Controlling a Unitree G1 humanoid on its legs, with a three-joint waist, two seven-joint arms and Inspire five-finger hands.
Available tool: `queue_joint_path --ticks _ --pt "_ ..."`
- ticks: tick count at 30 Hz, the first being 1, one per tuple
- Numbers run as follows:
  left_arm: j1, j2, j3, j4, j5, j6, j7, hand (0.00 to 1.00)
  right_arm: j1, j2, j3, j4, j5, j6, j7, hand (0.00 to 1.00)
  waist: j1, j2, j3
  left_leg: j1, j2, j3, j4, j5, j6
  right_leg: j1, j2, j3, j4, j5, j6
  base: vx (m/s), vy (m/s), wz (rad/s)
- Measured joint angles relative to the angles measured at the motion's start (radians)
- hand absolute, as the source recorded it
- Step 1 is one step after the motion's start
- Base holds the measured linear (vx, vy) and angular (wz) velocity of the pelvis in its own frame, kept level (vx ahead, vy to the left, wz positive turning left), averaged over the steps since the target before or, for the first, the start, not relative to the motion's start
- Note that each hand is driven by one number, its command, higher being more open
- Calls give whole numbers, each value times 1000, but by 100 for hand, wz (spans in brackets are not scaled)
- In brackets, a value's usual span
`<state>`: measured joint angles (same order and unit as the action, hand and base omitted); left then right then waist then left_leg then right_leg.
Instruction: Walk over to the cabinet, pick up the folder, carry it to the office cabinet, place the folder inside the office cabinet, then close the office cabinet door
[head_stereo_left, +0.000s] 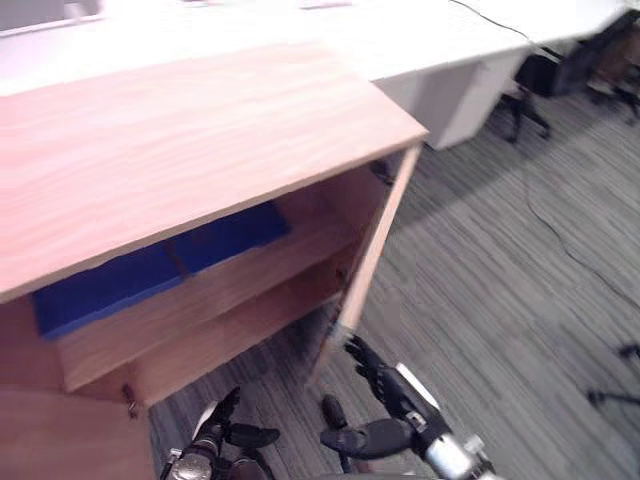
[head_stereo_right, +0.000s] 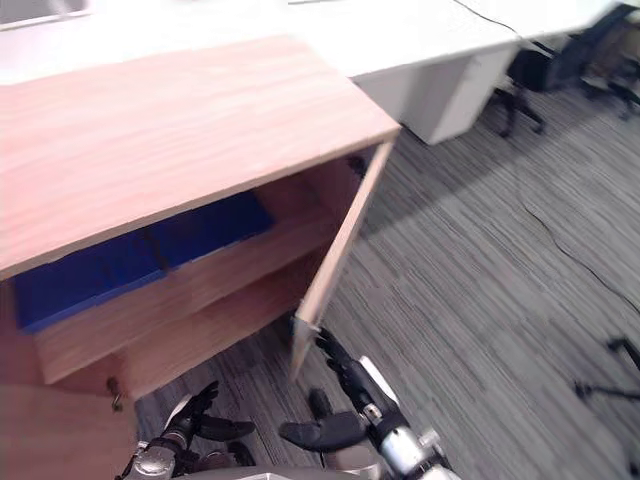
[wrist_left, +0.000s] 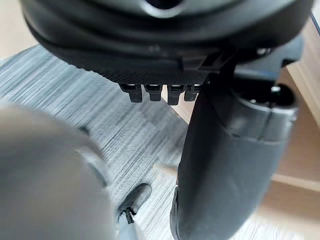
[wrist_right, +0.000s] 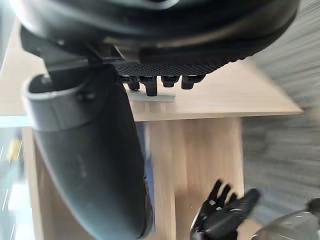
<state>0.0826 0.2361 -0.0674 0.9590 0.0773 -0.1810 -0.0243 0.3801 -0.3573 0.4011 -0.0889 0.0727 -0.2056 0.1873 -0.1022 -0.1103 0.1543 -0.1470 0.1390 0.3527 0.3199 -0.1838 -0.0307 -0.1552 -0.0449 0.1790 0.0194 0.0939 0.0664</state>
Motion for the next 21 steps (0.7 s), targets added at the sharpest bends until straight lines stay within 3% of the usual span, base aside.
queue_joint_path --ticks 1,4,8,15,19,21 --pt "-5 -7 2 -3 0 0 6 100 -120 24 -7 76 -15 7 -29 100 17 2 -1 -20 -17 -52 -13 23 0 7 -16 -60 -1 -3 -11 -9 -18 115" --pt "-11 -22 42 -6 -2 1 28 100 -263 84 -62 206 -28 7 -89 100 56 7 1 -33 -35 -122 -29 45 3 28 -31 -135 -6 -11 -23 8 6 93" --pt "-10 -44 82 -4 -27 14 56 100 -445 191 -232 406 -14 6 -222 100 76 36 6 -66 -81 -237 -62 83 16 47 -64 -254 -6 -30 -11 28 20 82" --pt "10 -67 120 -12 -89 24 72 100 -466 189 -407 595 103 0 -359 100 112 64 11 -62 -151 -368 -159 159 28 77 -105 -382 -1 -54 23 7 13 62" --pt "44 -83 172 -19 -138 24 76 100 -440 204 -422 618 124 -3 -371 100 117 70 12 -22 -174 -436 -255 222 28 109 -117 -455 -1 -74 28 8 -18 61" --pt "62 -100 202 -21 -179 24 90 100 -419 213 -408 670 126 -2 -343 100 137 74 11 7 -176 -471 -310 254 25 129 -117 -490 0 -91 31 11 -37 55"
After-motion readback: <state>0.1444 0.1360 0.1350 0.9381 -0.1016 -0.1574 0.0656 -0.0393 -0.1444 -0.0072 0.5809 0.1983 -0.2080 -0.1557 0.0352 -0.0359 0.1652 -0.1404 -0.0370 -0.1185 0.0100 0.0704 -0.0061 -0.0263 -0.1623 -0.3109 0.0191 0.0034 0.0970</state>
